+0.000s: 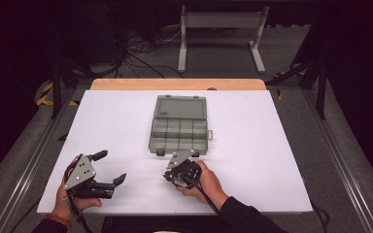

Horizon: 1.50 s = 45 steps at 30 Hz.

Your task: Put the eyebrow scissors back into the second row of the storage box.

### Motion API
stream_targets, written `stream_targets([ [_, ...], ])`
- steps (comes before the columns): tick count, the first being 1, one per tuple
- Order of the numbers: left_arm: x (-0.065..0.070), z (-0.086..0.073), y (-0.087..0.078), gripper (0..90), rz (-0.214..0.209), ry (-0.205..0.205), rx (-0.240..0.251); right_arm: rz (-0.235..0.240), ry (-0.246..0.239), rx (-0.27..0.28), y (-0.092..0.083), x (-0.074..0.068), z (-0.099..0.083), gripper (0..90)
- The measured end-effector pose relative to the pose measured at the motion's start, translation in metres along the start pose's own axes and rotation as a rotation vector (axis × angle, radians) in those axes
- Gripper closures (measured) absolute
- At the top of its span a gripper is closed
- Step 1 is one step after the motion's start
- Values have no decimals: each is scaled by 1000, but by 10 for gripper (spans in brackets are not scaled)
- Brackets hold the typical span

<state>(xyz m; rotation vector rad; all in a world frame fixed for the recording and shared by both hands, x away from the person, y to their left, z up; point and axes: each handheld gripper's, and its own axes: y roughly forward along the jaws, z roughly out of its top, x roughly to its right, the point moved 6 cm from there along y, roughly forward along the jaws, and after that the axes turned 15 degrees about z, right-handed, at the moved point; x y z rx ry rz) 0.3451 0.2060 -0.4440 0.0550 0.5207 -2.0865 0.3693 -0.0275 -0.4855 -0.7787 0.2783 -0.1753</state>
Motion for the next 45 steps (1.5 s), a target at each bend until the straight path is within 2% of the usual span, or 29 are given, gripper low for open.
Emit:
stream_targets([
  [5,0,0,0,64,1,1,0,2,-11,24,-15,0,1,858],
  [17,0,0,0,64,-1,-3,2,-25,-46,66,-48,0,-2,858],
  [24,-1,0,0,62,-2,-4,5,-44,-51,91,-65,3,-3,858],
  [37,-1,0,0,58,-5,-5,4,-112,-48,175,-105,14,-1,858],
  [45,0,0,0,57,-12,-11,4,-147,-43,217,-122,22,1,858],
])
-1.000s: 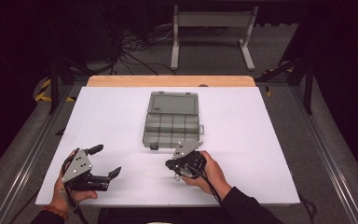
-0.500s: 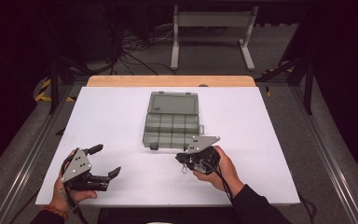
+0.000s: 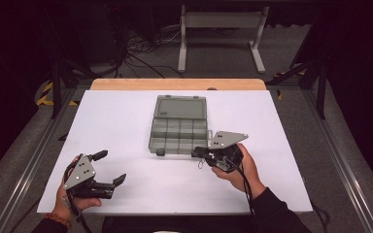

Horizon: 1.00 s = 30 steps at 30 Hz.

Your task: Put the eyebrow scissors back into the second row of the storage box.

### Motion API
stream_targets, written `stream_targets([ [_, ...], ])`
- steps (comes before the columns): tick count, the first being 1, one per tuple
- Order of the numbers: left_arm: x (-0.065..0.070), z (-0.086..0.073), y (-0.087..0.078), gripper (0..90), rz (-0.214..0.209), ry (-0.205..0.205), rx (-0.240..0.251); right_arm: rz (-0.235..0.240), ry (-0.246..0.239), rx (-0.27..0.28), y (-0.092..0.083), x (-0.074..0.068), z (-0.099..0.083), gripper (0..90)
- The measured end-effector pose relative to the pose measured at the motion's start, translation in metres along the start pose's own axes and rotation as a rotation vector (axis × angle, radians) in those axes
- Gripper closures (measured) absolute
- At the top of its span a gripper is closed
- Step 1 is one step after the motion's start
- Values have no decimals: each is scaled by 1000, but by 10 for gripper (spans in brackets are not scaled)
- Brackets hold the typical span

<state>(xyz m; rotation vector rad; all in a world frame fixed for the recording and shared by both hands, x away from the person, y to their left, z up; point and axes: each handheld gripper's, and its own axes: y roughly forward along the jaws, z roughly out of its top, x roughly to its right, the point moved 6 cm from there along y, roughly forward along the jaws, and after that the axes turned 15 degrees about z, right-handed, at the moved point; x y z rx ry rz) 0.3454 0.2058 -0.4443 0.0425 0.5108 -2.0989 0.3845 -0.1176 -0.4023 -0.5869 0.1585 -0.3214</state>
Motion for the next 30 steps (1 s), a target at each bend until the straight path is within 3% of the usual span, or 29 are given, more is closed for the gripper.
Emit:
stream_targets([
  [18,0,-1,1,41,-13,12,0,-42,2,49,-13,19,13,858],
  [30,1,-1,2,41,-18,12,-6,-52,2,61,-10,36,22,858],
])
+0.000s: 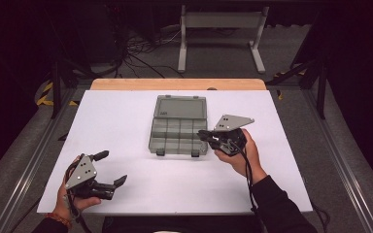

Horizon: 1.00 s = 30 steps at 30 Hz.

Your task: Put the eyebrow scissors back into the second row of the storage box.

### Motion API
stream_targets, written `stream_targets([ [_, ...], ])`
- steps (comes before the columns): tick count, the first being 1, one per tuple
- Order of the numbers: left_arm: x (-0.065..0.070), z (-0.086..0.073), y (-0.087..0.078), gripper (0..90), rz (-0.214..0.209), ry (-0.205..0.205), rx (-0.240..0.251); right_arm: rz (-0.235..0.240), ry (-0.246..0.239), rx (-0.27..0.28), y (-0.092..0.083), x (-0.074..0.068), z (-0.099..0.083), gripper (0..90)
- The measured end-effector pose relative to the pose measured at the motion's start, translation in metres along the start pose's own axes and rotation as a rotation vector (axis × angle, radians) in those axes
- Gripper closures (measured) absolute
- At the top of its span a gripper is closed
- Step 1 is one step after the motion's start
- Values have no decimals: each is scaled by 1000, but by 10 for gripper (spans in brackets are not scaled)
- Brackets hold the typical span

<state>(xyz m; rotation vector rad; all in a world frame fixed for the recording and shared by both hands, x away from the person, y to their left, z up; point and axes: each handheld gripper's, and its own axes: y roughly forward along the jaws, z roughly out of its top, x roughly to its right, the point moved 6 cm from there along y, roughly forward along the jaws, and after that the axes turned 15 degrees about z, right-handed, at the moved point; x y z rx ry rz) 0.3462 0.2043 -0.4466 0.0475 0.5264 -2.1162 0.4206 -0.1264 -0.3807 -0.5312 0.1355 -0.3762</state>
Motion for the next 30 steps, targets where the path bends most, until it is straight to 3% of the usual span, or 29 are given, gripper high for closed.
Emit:
stream_targets([
  [30,0,0,0,41,-11,4,-1,-2,-11,-82,50,26,7,858],
])
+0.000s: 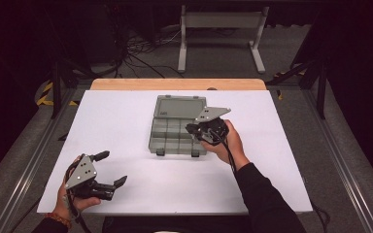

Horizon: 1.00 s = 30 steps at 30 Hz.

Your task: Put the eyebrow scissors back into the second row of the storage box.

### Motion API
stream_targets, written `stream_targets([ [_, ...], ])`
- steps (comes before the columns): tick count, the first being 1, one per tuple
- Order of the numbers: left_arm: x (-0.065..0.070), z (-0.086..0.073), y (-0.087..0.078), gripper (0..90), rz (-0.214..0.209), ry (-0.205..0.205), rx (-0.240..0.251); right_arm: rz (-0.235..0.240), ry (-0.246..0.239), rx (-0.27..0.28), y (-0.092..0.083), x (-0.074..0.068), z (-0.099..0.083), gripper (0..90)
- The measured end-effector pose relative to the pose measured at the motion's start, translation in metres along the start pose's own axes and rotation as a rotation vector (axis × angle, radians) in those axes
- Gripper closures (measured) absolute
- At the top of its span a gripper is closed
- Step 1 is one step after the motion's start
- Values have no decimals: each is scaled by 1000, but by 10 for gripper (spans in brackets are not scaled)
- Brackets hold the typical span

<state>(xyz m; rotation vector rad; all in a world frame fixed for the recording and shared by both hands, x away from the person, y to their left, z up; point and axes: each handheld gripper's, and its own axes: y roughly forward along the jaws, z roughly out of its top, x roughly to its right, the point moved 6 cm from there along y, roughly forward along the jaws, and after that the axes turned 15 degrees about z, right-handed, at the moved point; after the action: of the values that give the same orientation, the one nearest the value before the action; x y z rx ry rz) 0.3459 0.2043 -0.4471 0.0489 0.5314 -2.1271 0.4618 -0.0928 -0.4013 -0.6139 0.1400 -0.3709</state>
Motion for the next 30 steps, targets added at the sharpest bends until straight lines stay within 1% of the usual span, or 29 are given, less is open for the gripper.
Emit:
stream_targets([
  [8,1,0,0,44,-3,0,1,-2,-3,-36,14,2,-2,857],
  [11,0,0,0,44,0,7,-1,-1,-5,-47,18,3,-3,857],
  [14,0,0,-1,45,-2,2,0,4,-1,-55,22,4,-4,857],
  [19,1,0,0,46,-6,5,-3,1,-11,-82,30,4,-5,857],
  [30,1,0,0,46,-6,0,4,8,-13,-109,42,2,-8,857],
])
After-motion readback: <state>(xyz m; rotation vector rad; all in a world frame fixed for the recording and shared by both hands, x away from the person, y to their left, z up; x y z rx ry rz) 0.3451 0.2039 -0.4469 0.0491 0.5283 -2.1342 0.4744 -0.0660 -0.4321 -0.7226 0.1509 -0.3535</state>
